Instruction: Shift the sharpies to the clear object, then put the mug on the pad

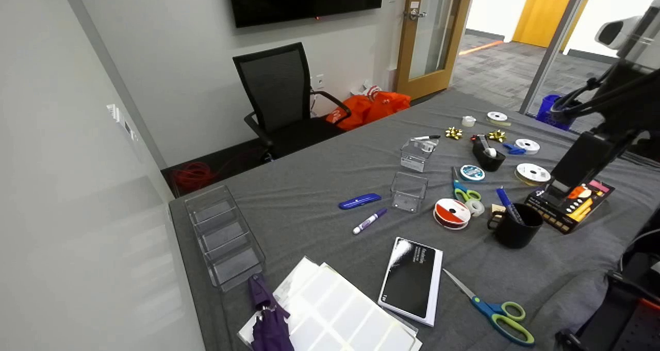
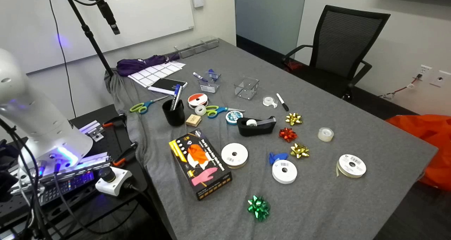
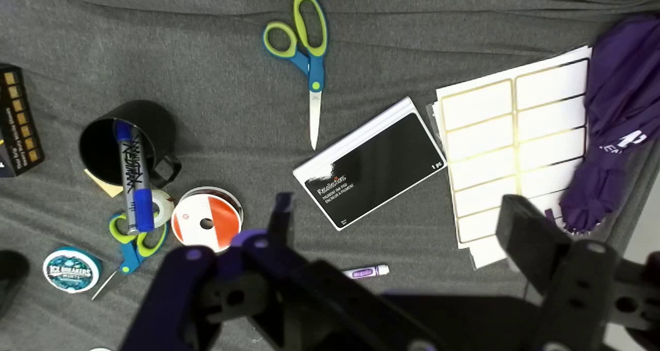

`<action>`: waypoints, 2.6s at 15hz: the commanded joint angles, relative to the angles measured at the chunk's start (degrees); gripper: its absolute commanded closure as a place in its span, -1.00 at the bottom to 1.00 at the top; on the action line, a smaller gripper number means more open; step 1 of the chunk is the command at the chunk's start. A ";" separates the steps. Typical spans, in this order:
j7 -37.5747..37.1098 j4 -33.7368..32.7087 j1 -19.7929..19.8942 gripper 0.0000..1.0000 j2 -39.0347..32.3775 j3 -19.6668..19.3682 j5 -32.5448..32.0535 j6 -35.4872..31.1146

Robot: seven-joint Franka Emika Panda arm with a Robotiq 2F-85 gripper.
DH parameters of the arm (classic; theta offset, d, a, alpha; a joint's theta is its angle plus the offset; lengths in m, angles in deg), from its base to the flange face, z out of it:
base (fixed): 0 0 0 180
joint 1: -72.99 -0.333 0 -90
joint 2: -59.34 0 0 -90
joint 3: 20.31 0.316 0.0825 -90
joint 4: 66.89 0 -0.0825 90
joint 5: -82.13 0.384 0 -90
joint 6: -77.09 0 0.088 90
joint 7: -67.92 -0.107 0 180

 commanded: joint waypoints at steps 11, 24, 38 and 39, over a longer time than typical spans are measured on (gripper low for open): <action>0.63 7.80 4.04 -1.00 0.83 -1.97 -5.86 -14.83; -3.38 13.91 14.67 -1.00 -1.62 -2.21 -21.93 -24.19; -8.98 13.84 22.06 -1.00 -12.86 -0.47 -27.91 -35.74; -9.88 13.85 23.04 -1.00 -14.19 -0.27 -29.60 -36.56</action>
